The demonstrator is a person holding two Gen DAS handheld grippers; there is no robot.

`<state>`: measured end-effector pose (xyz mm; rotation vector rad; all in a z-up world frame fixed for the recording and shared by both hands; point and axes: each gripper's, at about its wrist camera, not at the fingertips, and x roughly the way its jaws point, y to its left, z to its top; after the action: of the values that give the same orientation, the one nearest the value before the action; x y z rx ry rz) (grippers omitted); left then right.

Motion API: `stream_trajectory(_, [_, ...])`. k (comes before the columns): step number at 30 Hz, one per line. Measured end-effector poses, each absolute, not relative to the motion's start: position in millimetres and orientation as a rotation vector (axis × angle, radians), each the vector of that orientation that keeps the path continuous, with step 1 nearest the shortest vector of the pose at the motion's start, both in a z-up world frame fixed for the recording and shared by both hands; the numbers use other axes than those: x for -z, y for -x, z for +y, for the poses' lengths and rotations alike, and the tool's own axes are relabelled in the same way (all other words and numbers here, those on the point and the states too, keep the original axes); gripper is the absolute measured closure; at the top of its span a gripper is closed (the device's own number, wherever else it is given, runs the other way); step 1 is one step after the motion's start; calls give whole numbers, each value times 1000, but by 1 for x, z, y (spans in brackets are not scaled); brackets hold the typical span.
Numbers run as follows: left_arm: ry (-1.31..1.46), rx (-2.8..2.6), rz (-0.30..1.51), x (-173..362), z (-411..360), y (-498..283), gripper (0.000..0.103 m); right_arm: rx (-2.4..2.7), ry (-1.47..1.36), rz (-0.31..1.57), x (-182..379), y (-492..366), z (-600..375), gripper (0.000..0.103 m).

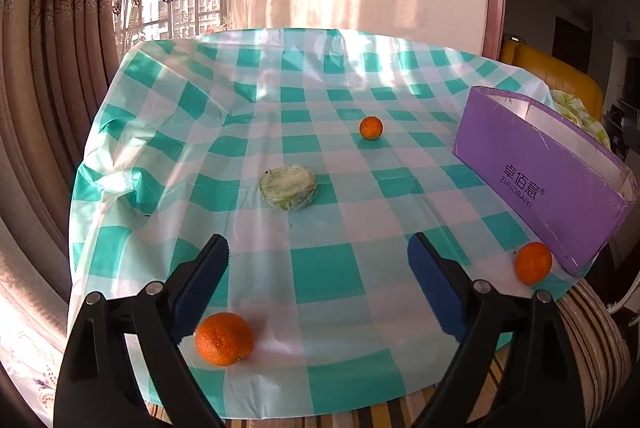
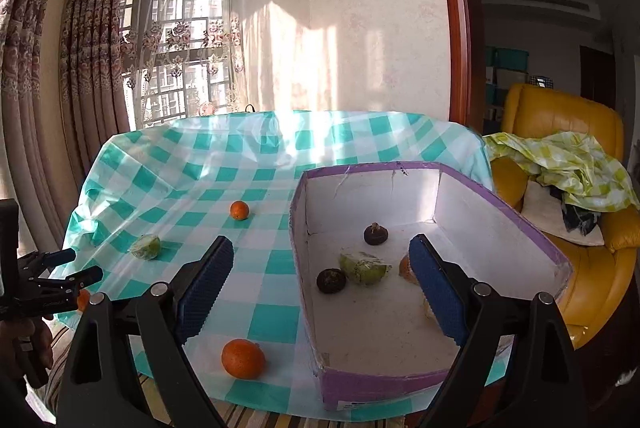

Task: Organize fruits
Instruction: 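Withdraw both open tools from the box back over the table, then grasp the large orange with the left tool while right tool closes on the wrapped cabbage half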

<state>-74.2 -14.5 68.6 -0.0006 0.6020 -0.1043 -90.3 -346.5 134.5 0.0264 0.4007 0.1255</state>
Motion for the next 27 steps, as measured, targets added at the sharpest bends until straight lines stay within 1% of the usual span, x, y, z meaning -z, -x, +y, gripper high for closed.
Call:
stream_trajectory(2, [17,96,619,-62,-4,83,19,-150,-8,410,-131,91,-336,16])
stream_trajectory(4, [47,87,640,-54,9,91,23,-167,12,414,-128,92,-325,16])
stream_trajectory(5, [63,85,654,-49,15,94,28,-174,20,416,-128,92,-321,16])
stream_trajectory(7, [97,80,682,-40,26,98,35,-198,32,425,-125,91,-310,16])
stream_trajectory(10, [155,82,706,-31,39,99,40,-227,45,442,-122,87,-297,16])
stream_trajectory(18, [190,80,716,-24,44,93,43,-316,84,514,-100,79,-257,16])
stream_trajectory(25, [190,26,749,-17,49,85,50,-367,107,578,-79,71,-233,16])
stream_trajectory(26, [190,22,762,-14,49,84,57,-371,110,585,-77,70,-231,16])
stream_trajectory(27, [188,21,772,-12,49,82,61,-374,114,591,-76,69,-229,16])
